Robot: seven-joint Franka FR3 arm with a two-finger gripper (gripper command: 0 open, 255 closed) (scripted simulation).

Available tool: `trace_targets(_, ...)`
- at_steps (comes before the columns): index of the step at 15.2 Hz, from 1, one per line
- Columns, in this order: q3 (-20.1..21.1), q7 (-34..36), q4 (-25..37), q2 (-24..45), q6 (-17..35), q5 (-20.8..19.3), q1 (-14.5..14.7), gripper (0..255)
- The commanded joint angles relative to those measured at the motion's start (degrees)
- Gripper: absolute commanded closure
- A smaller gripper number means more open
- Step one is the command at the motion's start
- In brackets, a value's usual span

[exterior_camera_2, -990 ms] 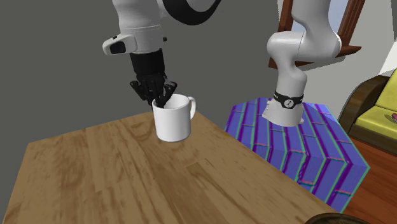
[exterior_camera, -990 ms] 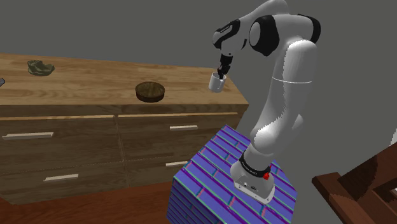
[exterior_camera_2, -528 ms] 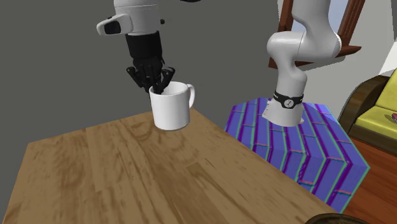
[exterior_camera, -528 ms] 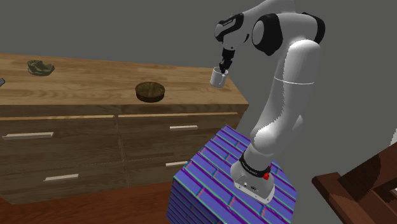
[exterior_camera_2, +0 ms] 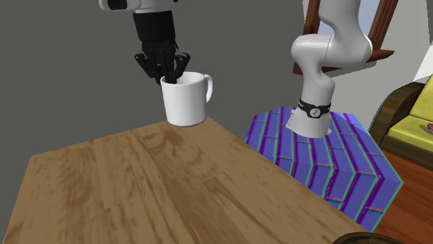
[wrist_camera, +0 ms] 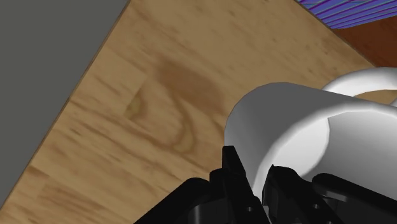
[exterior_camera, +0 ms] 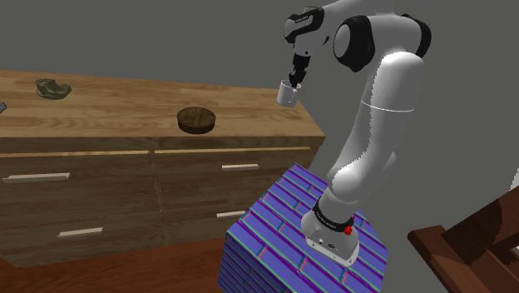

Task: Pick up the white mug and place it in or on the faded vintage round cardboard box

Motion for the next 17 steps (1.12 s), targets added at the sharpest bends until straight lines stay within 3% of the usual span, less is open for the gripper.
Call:
trace_targets(1,-0.05,0.19,0.84,-0.48,-1.27,-0.26,0.1,255)
trace_targets(4,-0.14,0.29,2.63,-0.9,-3.42,-0.5,0.11,255)
trace_targets(17,6.35,17.5,0.99,-3.96,-4.45,-1.54,10.74,255)
